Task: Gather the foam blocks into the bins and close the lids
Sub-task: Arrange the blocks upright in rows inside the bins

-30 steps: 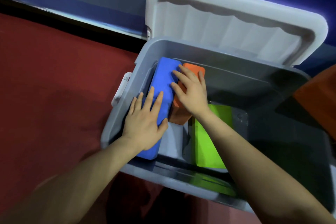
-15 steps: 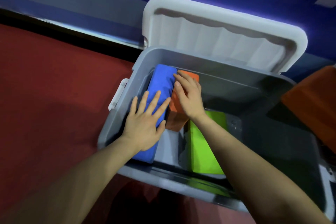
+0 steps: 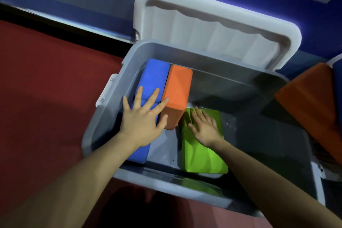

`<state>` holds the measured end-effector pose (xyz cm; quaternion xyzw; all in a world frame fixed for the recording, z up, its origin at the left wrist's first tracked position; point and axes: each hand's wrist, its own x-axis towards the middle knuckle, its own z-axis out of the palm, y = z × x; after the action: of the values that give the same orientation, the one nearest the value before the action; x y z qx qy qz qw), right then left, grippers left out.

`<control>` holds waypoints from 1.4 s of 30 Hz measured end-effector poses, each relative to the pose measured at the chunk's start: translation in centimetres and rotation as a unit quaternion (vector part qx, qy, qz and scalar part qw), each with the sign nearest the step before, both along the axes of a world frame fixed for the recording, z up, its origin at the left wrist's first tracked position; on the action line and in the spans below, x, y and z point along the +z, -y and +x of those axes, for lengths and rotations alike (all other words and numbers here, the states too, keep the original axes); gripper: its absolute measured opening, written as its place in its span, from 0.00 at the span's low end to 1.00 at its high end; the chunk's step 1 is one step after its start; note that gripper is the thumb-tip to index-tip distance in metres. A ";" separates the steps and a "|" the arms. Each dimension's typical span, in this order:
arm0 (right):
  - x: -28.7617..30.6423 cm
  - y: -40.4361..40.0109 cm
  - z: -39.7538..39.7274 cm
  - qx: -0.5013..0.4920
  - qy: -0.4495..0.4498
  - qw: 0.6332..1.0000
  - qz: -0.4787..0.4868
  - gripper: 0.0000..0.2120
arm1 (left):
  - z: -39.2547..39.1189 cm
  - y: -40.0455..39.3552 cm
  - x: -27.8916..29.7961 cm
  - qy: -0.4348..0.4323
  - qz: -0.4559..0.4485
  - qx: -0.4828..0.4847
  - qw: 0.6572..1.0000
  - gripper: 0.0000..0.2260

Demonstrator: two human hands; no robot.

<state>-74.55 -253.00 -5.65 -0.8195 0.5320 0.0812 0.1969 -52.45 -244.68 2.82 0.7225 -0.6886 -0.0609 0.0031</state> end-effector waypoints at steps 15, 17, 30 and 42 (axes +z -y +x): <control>-1.7 0.8 1.2 -0.021 -0.083 0.996 0.003 0.39 | 0.1 0.1 -0.2 0.015 0.012 0.009 1.000 0.33; -0.6 0.4 0.1 -0.054 -0.070 0.996 -0.005 0.39 | 0.1 0.1 -0.2 0.015 0.015 0.007 1.000 0.33; 6.5 -4.0 -3.1 -0.039 0.030 0.986 -0.158 0.37 | -0.8 0.1 0.7 0.040 0.042 0.005 0.998 0.27; 8.9 -6.9 -2.4 -0.037 0.033 0.985 -0.165 0.21 | -1.2 -0.7 1.3 0.059 -0.020 -0.091 0.994 0.28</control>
<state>-76.96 -246.11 3.24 -0.8225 0.5617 -0.0422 0.0793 -53.61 -244.00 4.11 0.6591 -0.7515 -0.0038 -0.0286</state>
